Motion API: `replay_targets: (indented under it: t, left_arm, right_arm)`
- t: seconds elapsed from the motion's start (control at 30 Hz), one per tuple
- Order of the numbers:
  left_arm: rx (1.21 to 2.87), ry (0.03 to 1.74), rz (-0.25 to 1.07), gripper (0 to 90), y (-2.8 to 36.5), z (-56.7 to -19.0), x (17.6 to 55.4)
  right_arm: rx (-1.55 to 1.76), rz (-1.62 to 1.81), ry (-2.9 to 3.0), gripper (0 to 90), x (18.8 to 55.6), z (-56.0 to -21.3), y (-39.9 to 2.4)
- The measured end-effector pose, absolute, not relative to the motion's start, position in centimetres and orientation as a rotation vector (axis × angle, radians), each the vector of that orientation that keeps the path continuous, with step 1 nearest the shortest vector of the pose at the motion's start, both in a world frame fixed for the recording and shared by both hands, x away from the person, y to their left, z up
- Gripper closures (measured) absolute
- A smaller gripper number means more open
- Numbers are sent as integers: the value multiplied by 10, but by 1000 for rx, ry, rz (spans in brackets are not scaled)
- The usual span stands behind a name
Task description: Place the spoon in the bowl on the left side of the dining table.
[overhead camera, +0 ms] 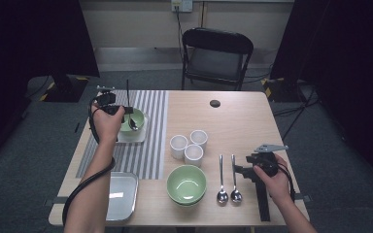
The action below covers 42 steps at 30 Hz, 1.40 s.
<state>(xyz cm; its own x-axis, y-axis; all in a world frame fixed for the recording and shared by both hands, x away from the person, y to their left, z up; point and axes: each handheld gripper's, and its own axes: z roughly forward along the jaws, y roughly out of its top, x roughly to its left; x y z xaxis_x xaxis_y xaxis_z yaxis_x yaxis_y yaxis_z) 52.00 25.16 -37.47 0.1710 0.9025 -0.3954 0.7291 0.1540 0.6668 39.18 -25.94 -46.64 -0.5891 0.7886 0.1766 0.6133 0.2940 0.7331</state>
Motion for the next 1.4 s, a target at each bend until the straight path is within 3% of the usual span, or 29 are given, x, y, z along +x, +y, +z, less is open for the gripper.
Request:
replay_targets:
  t: [1.4]
  left_arm:
    - [1639,1654,290,900,270,-402,558]
  right_arm:
    - [1275,1173,2377,253,393,-469,-254]
